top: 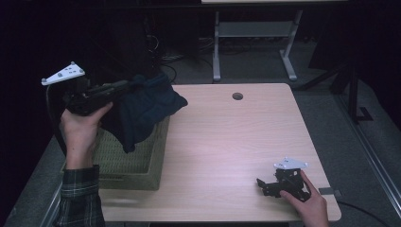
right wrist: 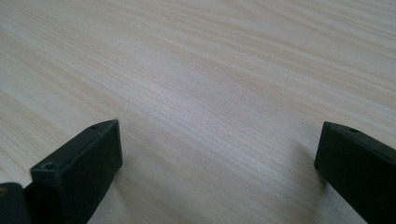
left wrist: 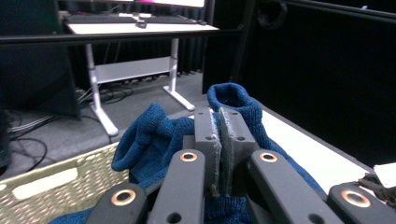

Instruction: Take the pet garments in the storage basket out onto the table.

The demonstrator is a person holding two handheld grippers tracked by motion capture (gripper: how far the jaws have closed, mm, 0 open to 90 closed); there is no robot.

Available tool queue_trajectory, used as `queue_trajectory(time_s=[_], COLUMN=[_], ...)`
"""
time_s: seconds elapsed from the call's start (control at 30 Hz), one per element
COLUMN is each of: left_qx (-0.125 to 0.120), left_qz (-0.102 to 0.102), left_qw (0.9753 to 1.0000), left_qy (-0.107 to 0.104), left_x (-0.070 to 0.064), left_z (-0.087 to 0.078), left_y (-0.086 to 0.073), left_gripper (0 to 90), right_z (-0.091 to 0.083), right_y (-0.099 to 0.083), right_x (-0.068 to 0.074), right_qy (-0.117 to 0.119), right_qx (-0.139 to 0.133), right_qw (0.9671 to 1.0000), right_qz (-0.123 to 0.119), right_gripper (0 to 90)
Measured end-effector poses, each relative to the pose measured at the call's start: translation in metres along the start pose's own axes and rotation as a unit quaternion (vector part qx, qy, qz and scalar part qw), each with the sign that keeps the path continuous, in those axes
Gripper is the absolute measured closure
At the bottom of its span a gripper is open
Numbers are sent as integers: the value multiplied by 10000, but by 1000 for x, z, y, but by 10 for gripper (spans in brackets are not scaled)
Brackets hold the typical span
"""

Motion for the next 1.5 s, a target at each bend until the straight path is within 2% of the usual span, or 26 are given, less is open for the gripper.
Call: queue_trajectory(time_s=[0.23,0.5,0.9,1.23,1.5], left_qx=[-29,52,211,474,597], left_qz=[79,180,326,460,413], left_qw=[9996,9982,9933,9877,9849], left_qy=[-259,-561,-1085,-1417,-1569], left_x=[-17,-41,-84,-116,-125], left_z=[17,46,95,143,177], left_y=[8,13,12,-2,-21], left_gripper=[862,862,862,862,862], right_z=[0,0,0,0,0], right_y=[0,0,0,0,0], right_x=[0,1,1,1,1], right_qy=[2,14,15,16,23], right_qx=[0,1,-2,-1,-5], right_qw=[10000,10000,10000,10000,10000], right_qz=[-2,18,-9,-5,-21], right_gripper=[4,5,4,5,4])
Point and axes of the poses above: each handheld gripper's, and its own axes: z roughly forward along the jaws, y roughly out of its top, x roughly to its left, the point moved 6 cm from there along z, roughly forward along the jaws, and after that the axes turned 4 degrees about x, right-handed, at the moved point
